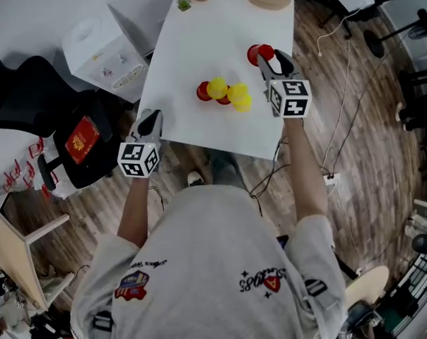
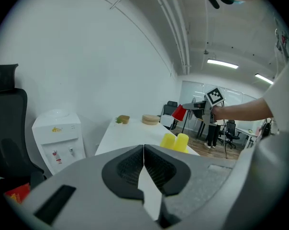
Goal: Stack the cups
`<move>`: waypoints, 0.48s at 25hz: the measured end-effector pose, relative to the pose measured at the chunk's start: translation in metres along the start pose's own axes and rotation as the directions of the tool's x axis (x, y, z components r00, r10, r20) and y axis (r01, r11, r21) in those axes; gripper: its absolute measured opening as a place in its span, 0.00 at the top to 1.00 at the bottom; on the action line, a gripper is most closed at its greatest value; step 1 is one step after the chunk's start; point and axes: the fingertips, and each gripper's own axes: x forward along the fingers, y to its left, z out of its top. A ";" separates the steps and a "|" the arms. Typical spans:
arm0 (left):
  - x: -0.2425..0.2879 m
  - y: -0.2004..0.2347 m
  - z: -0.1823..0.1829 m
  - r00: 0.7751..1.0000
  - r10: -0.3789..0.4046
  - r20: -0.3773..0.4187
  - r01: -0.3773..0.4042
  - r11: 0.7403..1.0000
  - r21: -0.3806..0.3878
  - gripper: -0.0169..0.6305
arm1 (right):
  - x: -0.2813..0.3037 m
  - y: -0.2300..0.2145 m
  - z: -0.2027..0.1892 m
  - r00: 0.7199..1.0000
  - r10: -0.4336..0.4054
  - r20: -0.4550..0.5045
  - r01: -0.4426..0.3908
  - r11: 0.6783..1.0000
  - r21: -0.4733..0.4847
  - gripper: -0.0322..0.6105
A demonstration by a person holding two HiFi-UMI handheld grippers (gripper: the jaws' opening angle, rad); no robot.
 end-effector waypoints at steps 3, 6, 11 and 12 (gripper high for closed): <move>-0.028 -0.004 -0.005 1.000 -0.008 0.022 0.008 1.000 0.004 0.96 | -0.037 0.033 0.018 1.000 0.015 0.026 -0.014 1.000 -0.019 0.64; -0.050 -0.004 -0.009 0.999 -0.003 0.041 0.003 1.000 -0.004 0.96 | -0.057 0.062 0.024 0.999 0.024 0.027 -0.023 0.999 -0.033 0.63; -0.088 0.003 -0.011 0.997 0.024 0.069 -0.024 1.000 -0.007 0.96 | -0.050 0.098 0.006 0.997 0.067 -0.032 -0.067 0.998 0.007 0.63; -0.095 0.006 -0.012 0.997 0.038 0.074 -0.037 0.999 -0.012 0.96 | -0.046 0.102 0.000 0.996 0.073 -0.052 -0.073 0.997 0.014 0.63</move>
